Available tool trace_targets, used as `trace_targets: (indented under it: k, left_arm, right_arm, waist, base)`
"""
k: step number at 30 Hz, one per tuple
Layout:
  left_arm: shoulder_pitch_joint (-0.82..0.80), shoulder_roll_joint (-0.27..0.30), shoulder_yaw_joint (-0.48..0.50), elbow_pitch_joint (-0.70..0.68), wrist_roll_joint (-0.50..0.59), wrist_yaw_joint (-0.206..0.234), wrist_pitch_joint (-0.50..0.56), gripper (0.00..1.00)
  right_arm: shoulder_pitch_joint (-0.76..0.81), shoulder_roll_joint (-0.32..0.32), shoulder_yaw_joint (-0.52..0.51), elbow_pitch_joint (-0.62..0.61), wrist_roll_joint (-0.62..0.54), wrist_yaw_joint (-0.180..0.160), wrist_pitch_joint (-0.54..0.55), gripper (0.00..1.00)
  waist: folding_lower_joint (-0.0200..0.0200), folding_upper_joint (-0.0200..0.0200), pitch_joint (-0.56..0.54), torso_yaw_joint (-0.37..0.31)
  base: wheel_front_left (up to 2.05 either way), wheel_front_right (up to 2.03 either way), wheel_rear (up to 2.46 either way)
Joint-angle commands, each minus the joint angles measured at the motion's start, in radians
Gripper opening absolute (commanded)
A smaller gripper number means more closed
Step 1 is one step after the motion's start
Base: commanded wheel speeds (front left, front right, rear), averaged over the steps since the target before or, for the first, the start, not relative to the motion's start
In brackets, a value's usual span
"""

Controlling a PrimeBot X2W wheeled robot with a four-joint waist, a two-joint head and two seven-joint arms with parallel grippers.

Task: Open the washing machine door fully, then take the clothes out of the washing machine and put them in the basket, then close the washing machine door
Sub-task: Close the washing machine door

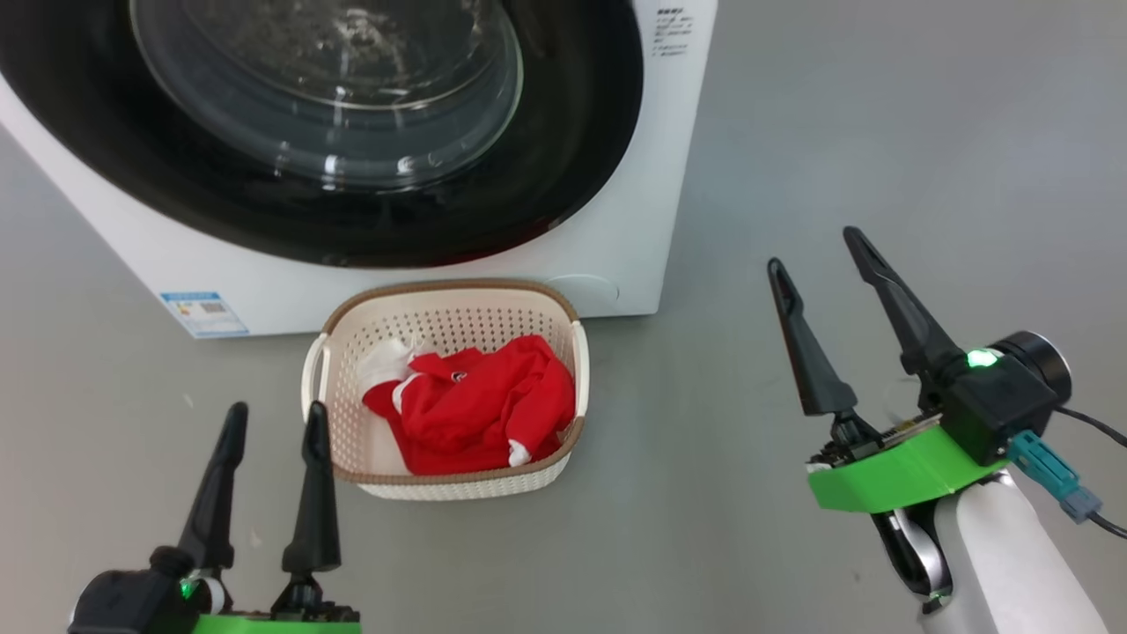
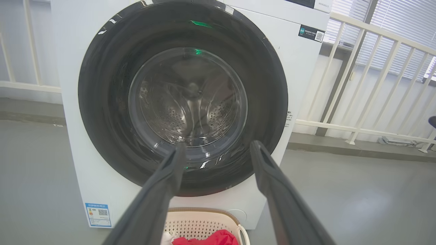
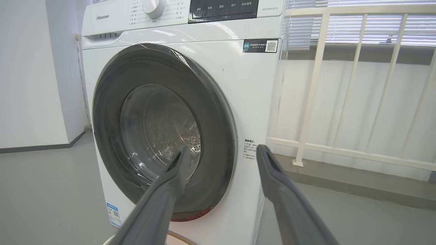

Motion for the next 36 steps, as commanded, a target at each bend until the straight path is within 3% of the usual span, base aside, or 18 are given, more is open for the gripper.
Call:
trace_targets:
  k: [1,16,24,36]
  left_arm:
    - [0.0,0.01,0.04,-0.034,0.009,0.008,-0.008,1.0]
    - [0.068,0.01,0.124,-0.105,0.056,0.01,-0.008,1.0]
    - [0.123,0.01,0.155,-0.107,0.082,0.01,-0.008,1.0]
    - [0.15,0.01,0.161,-0.086,0.081,0.025,-0.008,1.0]
  right_arm:
    - [0.008,0.007,0.008,-0.033,-0.003,-0.004,-0.005,1.0]
    - [0.143,0.007,-0.099,-0.025,-0.031,-0.004,-0.005,1.0]
    - [0.219,0.007,-0.131,-0.002,0.013,-0.004,-0.005,1.0]
    - [0.224,0.007,-0.18,0.085,-0.015,-0.004,-0.005,1.0]
  waist:
    - [0.0,-0.0001,-0.03,-0.029]
    - [0.0,-0.0001,-0.103,-0.04]
    - [0.0,-0.0001,-0.157,-0.042]
    - [0.0,-0.0001,-0.181,-0.048]
  base:
    - [0.0,0.0,0.0]
    - [0.0,0.0,0.0]
    - [0.0,0.0,0.0]
    - [0.0,0.0,0.0]
